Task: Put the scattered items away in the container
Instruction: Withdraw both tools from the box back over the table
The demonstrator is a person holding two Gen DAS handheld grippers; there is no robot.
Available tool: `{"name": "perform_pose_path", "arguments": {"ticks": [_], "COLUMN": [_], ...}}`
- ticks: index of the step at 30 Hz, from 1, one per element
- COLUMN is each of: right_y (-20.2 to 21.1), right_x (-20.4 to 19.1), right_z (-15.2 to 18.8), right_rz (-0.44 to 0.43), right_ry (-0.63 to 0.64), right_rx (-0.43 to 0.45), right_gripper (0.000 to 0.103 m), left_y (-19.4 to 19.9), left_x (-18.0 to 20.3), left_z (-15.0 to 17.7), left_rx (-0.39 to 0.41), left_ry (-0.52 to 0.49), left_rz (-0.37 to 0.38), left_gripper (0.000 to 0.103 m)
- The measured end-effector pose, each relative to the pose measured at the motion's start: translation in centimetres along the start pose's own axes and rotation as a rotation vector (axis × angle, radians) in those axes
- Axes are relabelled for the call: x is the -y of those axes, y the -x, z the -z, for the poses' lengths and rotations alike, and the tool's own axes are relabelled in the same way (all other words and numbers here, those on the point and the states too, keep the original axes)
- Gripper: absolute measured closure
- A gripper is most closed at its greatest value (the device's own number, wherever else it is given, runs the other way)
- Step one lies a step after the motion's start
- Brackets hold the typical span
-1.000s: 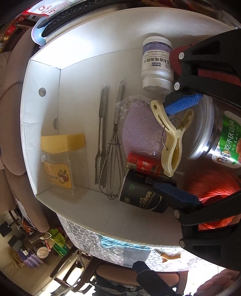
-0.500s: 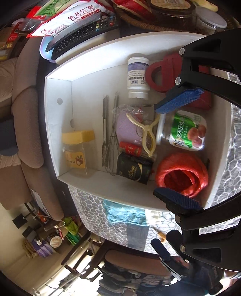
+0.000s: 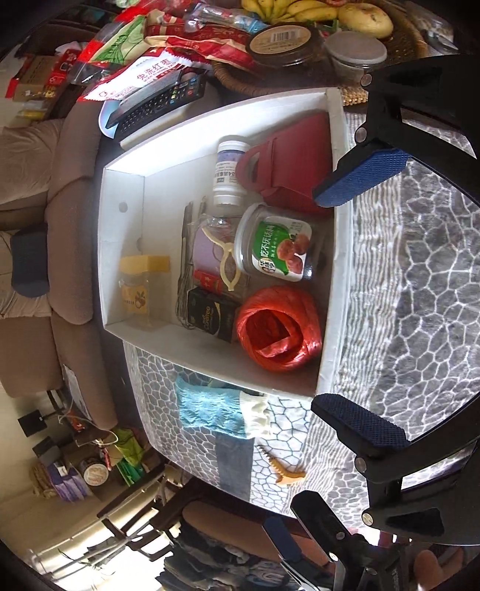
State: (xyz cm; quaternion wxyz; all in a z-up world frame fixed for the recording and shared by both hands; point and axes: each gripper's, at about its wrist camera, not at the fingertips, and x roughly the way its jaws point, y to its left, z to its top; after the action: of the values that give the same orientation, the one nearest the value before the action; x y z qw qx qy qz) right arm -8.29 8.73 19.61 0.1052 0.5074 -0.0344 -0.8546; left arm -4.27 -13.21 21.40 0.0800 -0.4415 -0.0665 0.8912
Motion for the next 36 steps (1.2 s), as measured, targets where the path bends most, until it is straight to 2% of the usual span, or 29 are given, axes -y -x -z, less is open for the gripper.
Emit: {"name": "perform_pose_path", "arguments": {"ticks": [5,9,14,20,23,29,36], "right_y": [2.3,3.5,3.4,1.4,-0.5,-3.6,-7.7], "right_x": [-2.1,-4.1,-7.4,-12.5,-14.9,-18.7,-20.7], "right_z": [1.7,3.2,5.2,7.1,7.7,9.2,11.8], "right_rz": [-0.014,-0.061,-0.072,-0.067,-0.084,-0.141,-0.236], "right_ry": [0.007,0.018,0.079,0.202,0.25,0.314,0.342], "right_rx": [0.038,0.061,0.074,0.087,0.094,0.131,0.128], "right_gripper": [0.0,0.0,0.0,0.0,0.0,0.0,0.0], "left_y": [2.9,4.4,4.3,2.7,1.5,-2.0,-6.4], "left_x": [-1.0,-3.8,-10.3,-20.3,-23.5,-25.8,-26.0], "left_z": [1.3,3.0,5.5,8.6,10.2,11.7,11.6], "left_rx": [0.018,0.031,0.003,-0.029,-0.056,-0.081,-0.08], "left_ry": [-0.005,0.011,0.055,0.195,0.255,0.275,0.245], "left_rz": [-0.017,-0.047,-0.094,-0.206,-0.193,-0.174,-0.165], "left_gripper": [0.0,0.0,0.0,0.0,0.0,0.0,0.0]}}
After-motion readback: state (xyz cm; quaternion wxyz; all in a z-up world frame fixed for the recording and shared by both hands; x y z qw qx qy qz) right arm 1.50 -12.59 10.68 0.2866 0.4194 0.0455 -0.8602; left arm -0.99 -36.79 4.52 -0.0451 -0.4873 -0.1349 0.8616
